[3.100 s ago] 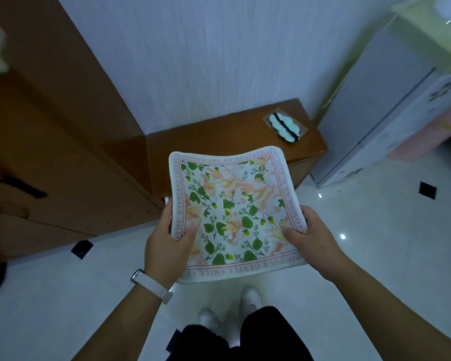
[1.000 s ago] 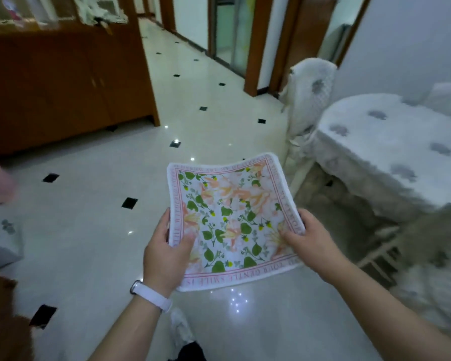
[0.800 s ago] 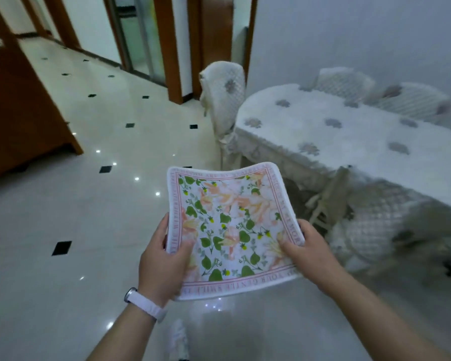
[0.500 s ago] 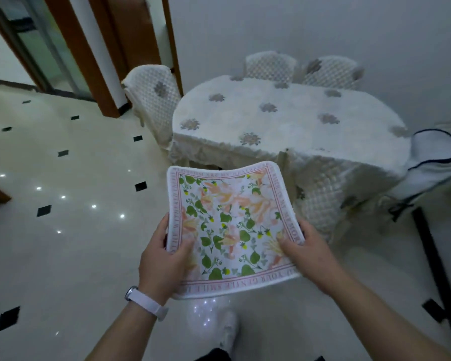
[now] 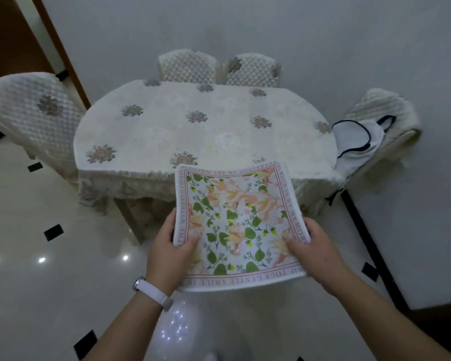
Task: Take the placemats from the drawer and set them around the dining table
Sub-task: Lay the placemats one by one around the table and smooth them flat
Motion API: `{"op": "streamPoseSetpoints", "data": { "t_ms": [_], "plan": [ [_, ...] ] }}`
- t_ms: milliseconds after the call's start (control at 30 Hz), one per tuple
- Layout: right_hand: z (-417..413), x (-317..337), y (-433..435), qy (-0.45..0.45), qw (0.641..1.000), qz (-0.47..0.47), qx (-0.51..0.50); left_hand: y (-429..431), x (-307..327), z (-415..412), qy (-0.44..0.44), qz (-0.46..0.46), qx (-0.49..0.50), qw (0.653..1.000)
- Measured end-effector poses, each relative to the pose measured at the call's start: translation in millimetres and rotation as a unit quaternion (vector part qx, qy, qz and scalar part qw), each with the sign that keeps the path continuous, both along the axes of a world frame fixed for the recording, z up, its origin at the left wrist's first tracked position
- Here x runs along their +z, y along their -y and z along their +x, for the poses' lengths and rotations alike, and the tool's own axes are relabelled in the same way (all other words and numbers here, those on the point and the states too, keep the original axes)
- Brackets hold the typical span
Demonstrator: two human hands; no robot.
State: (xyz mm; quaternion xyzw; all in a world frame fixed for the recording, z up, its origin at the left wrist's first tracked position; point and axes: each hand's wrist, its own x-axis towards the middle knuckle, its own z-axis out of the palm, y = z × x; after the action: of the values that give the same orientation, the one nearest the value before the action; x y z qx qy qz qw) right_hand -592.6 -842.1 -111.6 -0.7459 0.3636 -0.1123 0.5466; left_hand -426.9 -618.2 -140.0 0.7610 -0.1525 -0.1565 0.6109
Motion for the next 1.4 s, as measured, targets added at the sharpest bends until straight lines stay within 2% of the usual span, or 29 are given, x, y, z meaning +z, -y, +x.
{"op": "streamPoseSetpoints", "data": {
  "t_ms": [167, 333, 600, 767, 1000, 1200, 1400],
  "plan": [
    [-12.5, 3.1, 43.2, -0.003, 0.996, 0.000, -0.089, 71.2, 5.6, 22.5, -0.011, -0.020, -0.084, 0.996],
    [-7.9, 0.4, 98.7, 0.001, 0.991, 0.022, -0.135, 137.1, -0.4, 39.7, -0.023, -0.019, -0.112, 0.993],
    [61.3, -10.6, 211.2, 0.055, 0.994, 0.053, -0.081, 230.3, 5.2, 85.6, -0.016, -0.010, -0.056, 0.998],
    [102.7, -14.0, 276.6, 0.043, 0.997, 0.056, -0.027, 276.7, 22.8, 106.8, -0.011, 0.014, 0.003, 1.000],
    [167.9, -19.5, 315.7, 0.037, 0.996, 0.062, 0.057, 288.0, 27.8, 134.1, 0.017, 0.033, 0.077, 0.996],
    [207.0, -36.0, 311.6, 0.015, 0.994, 0.095, 0.057, 284.6, 9.5, 175.7, 0.003, 0.050, 0.090, 0.995],
    [260.6, -45.0, 300.4, -0.013, 0.996, 0.072, 0.046, 275.8, -14.6, 238.6, -0.022, 0.039, 0.078, 0.996]
  ]
}}
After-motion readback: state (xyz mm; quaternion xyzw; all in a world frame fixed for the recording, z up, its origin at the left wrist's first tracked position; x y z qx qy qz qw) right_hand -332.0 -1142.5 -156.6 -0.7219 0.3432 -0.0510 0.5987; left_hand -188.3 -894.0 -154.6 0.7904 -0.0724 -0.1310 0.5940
